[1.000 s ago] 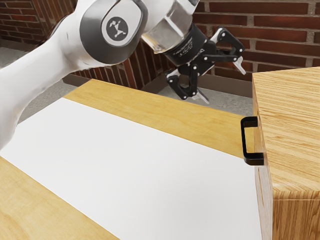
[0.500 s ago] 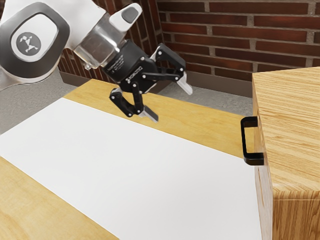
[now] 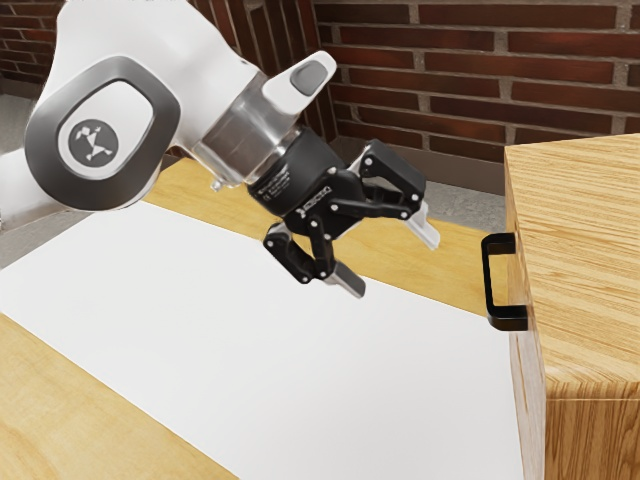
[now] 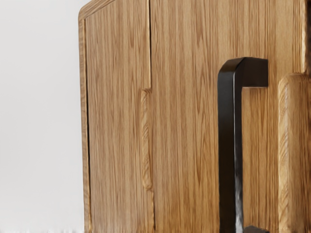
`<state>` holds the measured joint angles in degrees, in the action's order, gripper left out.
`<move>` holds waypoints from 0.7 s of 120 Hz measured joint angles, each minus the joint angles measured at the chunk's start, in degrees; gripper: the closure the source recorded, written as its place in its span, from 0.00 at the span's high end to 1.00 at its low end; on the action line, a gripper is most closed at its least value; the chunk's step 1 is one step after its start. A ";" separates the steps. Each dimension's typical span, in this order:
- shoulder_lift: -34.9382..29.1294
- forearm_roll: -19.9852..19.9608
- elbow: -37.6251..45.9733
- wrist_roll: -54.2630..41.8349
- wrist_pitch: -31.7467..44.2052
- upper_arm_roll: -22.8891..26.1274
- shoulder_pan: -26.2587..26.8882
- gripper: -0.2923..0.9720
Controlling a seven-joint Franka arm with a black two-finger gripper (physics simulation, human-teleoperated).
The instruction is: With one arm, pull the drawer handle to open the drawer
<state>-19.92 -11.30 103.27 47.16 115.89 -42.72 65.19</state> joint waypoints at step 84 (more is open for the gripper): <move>3.39 -2.94 3.50 -1.34 8.25 -2.72 4.02 0.77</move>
<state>-16.53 -14.24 106.77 45.82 124.14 -45.45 69.21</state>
